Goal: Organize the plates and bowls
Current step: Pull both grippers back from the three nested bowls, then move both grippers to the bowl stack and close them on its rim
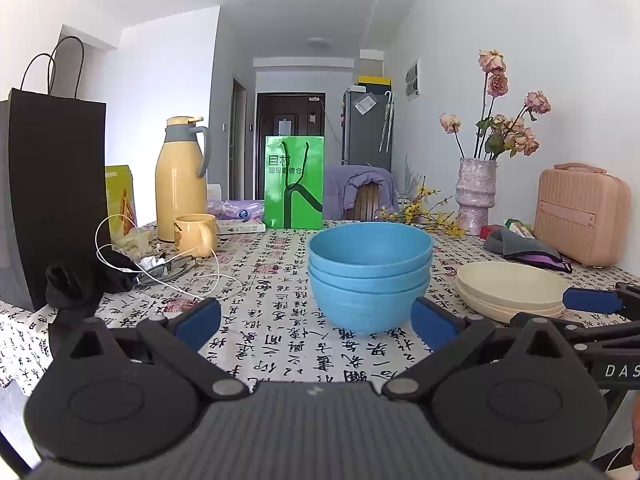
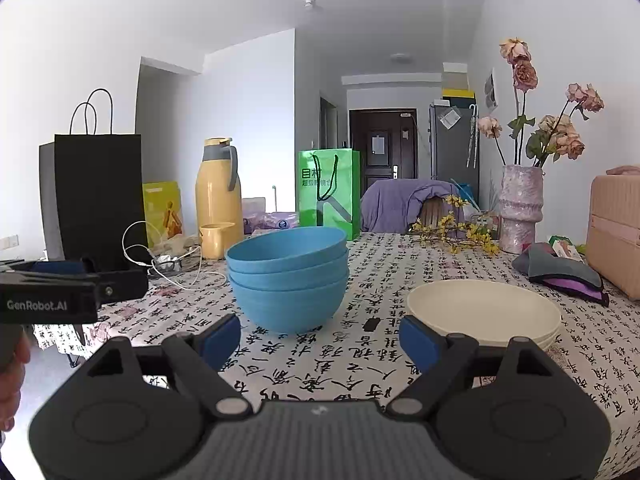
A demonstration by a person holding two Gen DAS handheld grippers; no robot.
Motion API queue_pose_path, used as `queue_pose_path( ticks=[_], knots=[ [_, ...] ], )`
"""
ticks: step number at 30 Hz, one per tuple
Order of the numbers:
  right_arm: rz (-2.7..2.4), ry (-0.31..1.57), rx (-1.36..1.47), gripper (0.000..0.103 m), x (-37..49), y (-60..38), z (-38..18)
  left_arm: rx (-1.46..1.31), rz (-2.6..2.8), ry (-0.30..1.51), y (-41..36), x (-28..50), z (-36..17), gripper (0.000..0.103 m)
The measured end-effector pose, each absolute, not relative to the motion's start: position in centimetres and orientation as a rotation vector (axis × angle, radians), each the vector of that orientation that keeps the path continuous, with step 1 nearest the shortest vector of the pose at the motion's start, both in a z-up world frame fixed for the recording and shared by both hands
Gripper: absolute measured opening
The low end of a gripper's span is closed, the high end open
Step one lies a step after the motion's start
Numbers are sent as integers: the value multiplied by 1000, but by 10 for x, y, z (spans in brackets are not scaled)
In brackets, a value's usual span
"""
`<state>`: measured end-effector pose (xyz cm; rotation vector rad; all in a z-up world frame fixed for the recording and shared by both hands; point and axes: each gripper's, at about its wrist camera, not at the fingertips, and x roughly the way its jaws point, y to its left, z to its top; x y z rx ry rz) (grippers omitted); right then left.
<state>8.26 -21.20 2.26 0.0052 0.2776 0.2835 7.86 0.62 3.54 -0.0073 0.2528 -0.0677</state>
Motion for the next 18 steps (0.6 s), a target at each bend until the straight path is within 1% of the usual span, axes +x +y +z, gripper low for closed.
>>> queue_pose_path(
  ticks=[8, 18],
  knots=[
    [298, 305, 19, 86, 103, -212, 24, -14, -55, 278, 7, 96, 39, 103],
    [306, 326, 48, 86, 154, -213, 39, -47, -71, 346, 13, 146, 51, 103]
  ],
)
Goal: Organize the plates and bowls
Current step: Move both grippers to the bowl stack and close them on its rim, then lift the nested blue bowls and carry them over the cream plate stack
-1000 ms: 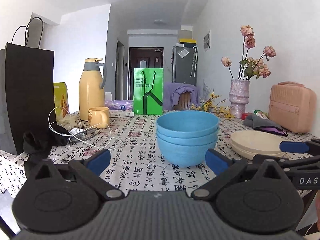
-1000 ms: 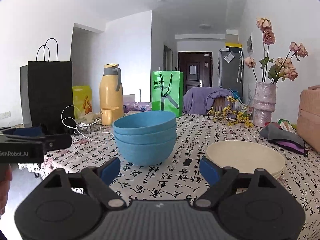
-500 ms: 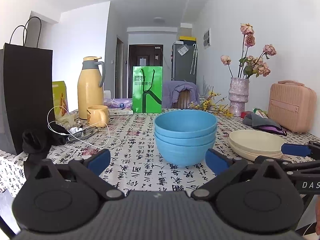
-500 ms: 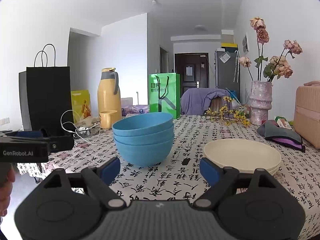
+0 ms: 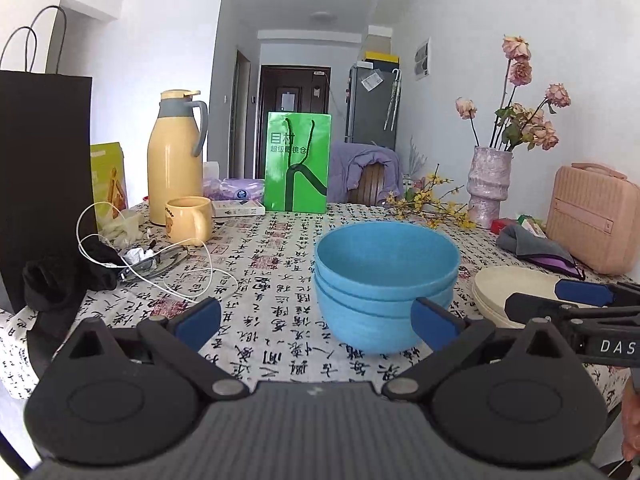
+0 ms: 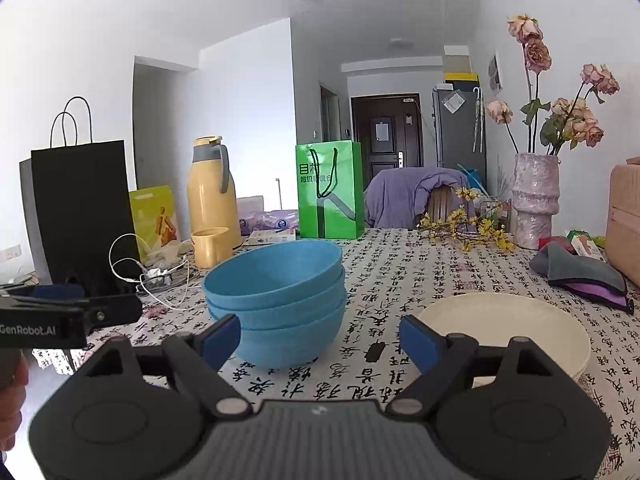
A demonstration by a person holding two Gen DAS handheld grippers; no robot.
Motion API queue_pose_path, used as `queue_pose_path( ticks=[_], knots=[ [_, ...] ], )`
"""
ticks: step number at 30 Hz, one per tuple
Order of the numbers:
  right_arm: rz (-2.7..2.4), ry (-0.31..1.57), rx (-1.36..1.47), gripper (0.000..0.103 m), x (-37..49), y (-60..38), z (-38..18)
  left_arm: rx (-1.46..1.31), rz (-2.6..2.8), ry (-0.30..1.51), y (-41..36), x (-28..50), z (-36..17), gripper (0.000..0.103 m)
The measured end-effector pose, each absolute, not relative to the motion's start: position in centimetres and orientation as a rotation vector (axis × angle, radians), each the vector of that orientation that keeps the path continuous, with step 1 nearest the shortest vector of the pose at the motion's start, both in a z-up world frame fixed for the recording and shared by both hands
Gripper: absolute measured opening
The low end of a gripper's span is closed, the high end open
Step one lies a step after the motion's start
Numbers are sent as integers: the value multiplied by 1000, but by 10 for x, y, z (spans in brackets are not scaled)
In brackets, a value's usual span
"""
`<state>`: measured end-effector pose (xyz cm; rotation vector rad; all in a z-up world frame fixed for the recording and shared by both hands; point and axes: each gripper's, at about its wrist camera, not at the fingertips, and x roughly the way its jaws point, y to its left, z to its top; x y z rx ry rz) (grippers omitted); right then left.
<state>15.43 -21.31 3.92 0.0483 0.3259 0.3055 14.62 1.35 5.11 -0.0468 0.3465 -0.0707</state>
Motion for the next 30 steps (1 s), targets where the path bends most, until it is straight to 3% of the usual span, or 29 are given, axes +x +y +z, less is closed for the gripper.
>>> queue_pose_path(
  ticks=[6, 12, 20, 22, 30],
  knots=[
    [308, 398, 106, 86, 198, -213, 46, -97, -101, 428, 19, 196, 56, 103],
    [374, 498, 186, 85, 256, -210, 61, -297, -233, 629, 39, 274, 60, 99],
    [464, 790, 184, 65, 350, -195, 59, -366, -304, 968, 47, 366, 40, 66],
    [463, 873, 204, 58, 367, -194, 50, -351, -315, 1021, 44, 374, 33, 63],
    [506, 1128, 318, 47, 401, -200, 14, -310, -356, 1212, 40, 400, 13, 62]
  ],
)
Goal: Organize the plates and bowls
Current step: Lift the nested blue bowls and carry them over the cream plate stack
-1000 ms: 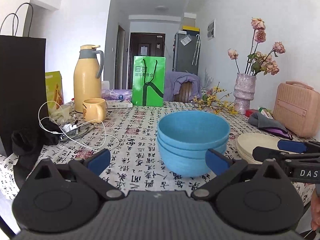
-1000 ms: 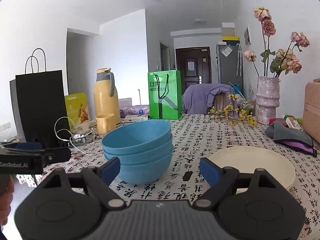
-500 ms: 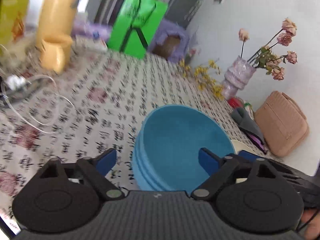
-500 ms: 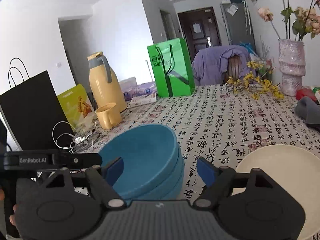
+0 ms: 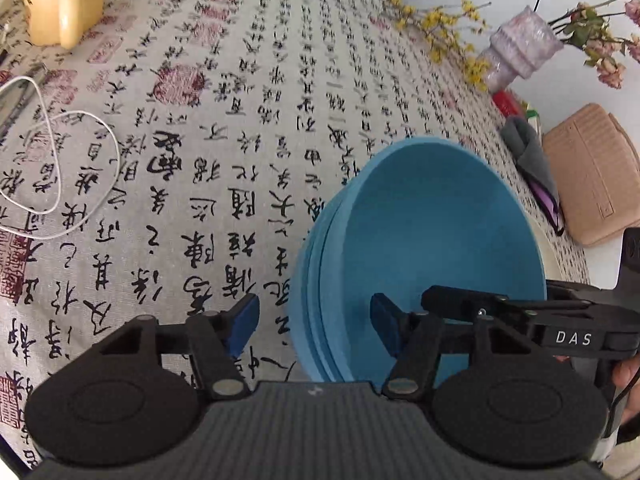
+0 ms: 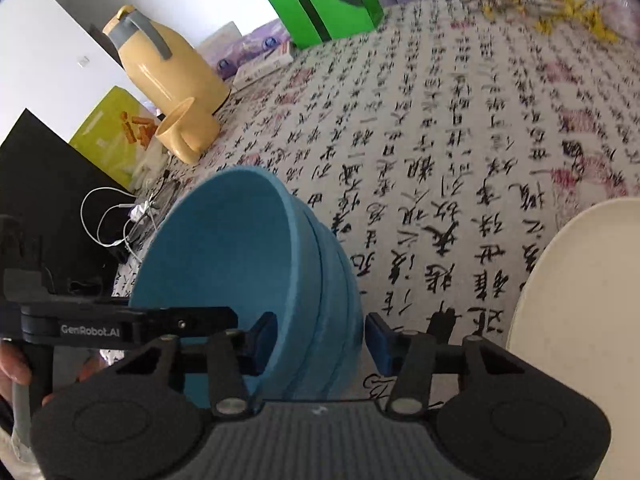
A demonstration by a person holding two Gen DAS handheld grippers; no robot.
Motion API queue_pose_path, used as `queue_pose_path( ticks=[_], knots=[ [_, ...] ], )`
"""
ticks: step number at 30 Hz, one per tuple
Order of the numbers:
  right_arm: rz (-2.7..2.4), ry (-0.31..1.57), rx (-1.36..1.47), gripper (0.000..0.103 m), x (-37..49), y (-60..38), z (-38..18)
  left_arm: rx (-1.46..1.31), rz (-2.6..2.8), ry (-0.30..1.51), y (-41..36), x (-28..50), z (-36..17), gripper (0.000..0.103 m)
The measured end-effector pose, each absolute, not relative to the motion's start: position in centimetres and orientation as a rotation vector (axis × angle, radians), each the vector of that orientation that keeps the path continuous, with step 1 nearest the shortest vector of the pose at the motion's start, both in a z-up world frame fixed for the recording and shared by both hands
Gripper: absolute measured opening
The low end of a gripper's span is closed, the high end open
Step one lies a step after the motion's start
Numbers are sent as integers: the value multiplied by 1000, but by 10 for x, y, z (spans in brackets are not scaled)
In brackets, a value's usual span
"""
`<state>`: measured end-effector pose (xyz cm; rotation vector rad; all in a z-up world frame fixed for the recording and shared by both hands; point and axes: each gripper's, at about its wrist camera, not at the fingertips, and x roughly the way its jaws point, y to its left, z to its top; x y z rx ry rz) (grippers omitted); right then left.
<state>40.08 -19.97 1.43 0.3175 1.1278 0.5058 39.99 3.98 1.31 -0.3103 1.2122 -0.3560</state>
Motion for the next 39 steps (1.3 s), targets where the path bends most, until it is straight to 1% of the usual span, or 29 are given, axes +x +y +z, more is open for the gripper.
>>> queue_pose_path(
  ticks=[3, 6, 7, 12, 15, 17, 26, 33, 39],
  knots=[
    [515, 1159, 316, 42, 405, -198, 8, -320, -394, 1259, 40, 408, 8, 61],
    [541, 1193, 341, 42, 413, -199, 1, -345, -418, 1267, 44, 413, 5, 53],
    [549, 1198, 343, 42, 416, -199, 1, -359, -435, 1264, 45, 415, 5, 46],
    [568, 1227, 392, 40, 424, -206, -3, -353, -395, 1236, 40, 409, 10, 44],
    [573, 1232, 437, 38, 425, -213, -6, -344, -356, 1217, 36, 403, 17, 38],
    [570, 1220, 438, 38, 424, -216, -5, -336, -333, 1202, 35, 399, 23, 31],
    [583, 1150, 451, 36, 414, -245, 18, -363, -325, 1146, 14, 389, 53, 29],
    [537, 1071, 427, 36, 397, -317, 64, -344, -449, 1087, -53, 385, 82, 28],
    [417, 1060, 401, 36, 380, -384, 86, -421, -562, 1126, -117, 399, 70, 28]
  ],
)
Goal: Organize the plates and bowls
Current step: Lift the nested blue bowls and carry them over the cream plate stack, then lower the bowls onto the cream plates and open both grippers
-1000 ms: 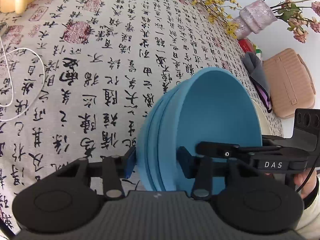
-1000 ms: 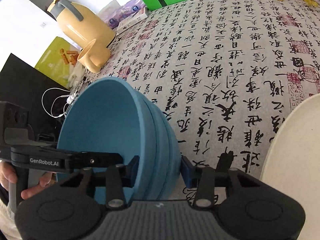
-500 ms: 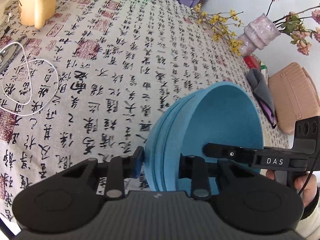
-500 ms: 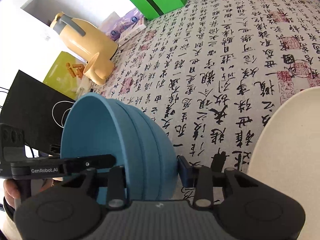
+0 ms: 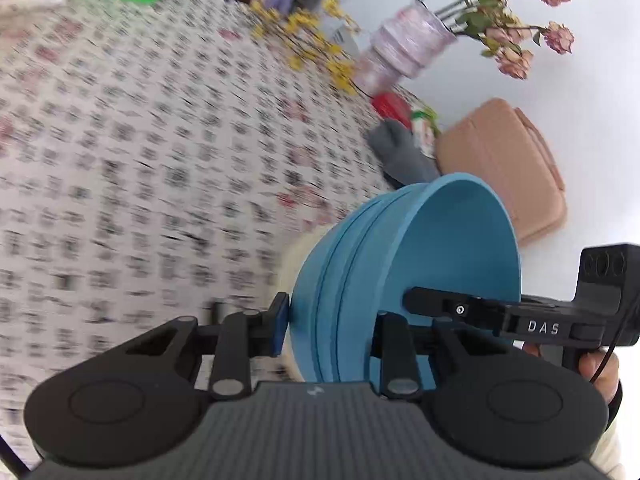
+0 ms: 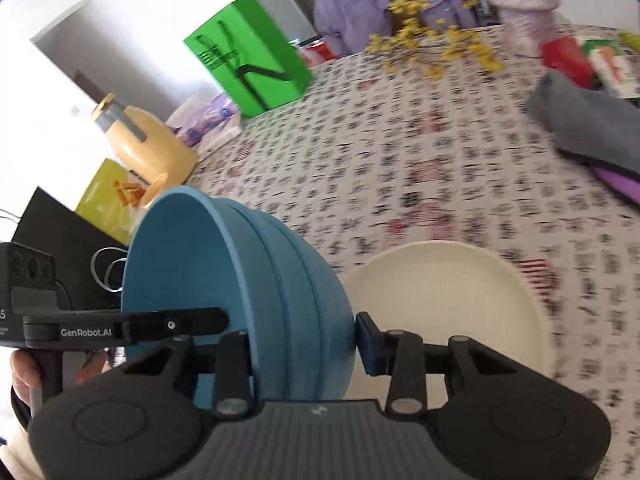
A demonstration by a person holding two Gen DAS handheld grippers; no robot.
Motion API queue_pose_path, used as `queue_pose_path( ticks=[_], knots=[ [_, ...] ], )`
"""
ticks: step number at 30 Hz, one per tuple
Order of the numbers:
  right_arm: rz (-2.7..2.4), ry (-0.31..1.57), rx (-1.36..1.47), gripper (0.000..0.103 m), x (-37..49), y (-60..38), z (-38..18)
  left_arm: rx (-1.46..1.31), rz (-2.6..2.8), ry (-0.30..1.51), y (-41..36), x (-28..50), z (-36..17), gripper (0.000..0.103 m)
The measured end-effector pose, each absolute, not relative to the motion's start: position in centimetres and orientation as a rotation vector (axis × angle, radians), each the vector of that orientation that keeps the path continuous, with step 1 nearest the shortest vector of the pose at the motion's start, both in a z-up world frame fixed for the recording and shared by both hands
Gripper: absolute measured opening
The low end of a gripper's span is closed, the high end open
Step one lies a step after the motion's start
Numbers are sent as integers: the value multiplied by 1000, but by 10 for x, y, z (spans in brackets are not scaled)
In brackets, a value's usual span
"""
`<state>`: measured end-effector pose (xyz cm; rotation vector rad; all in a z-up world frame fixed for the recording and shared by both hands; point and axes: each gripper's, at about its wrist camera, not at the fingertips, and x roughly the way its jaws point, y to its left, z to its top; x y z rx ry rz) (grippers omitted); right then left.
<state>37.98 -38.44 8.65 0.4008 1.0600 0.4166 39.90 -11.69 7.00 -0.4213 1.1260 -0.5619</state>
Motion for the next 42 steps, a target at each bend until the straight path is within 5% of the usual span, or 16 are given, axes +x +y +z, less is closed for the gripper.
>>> queue_pose_path(
  ticks=[21, 30, 34, 42],
  knots=[
    [317, 1168, 451, 36, 390, -452, 31, -514, -514, 1300, -176, 426, 19, 28],
    [298, 1175, 396, 40, 399, -446, 30, -502, -505, 1281, -176, 426, 27, 36],
    [294, 1128, 355, 59, 395, -447, 42, -479, -544, 1200, -167, 418, 44, 56],
    [199, 976, 174, 69, 369, -444, 78, -288, -504, 939, -133, 380, 88, 80]
  ],
)
